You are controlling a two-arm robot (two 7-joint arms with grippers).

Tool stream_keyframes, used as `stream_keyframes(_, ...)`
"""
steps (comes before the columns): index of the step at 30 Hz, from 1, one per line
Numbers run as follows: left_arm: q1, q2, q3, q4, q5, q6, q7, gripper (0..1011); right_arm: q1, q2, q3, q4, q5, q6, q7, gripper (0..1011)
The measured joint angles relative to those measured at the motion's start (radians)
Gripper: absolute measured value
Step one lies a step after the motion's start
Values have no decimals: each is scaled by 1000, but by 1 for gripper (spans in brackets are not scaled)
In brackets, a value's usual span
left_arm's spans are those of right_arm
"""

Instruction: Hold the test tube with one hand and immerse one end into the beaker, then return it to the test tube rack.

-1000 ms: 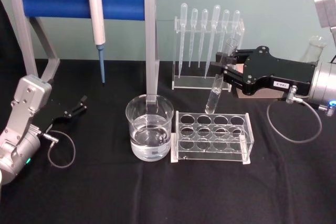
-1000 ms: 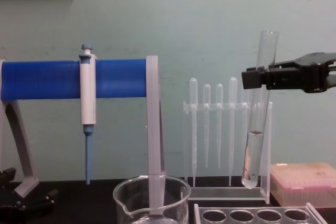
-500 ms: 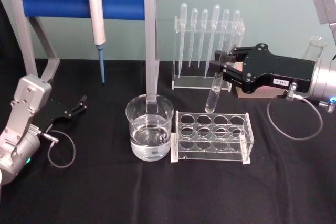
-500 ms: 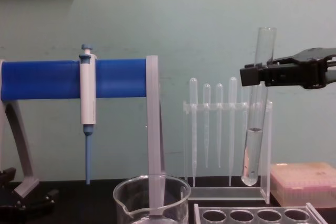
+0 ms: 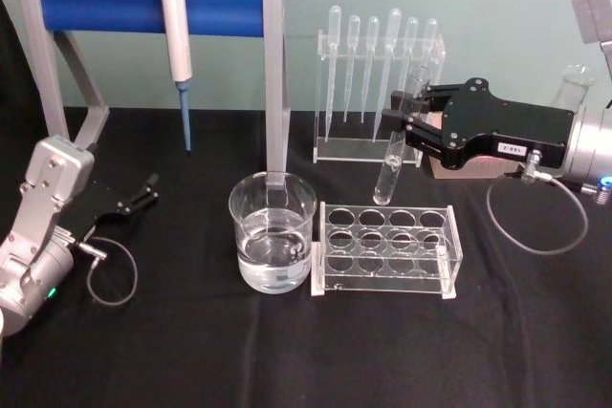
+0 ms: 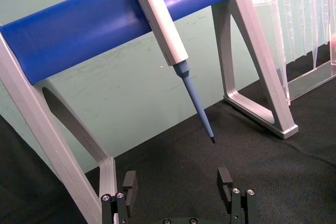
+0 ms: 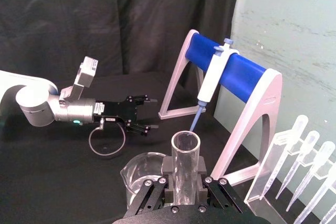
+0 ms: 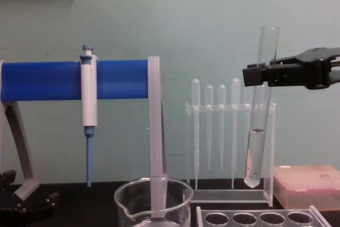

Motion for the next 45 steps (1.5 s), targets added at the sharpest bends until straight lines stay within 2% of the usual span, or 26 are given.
stream_keyframes(45, 0, 0, 0, 0, 0, 0, 0, 1000, -1, -1, 2, 1, -2, 0, 1, 225)
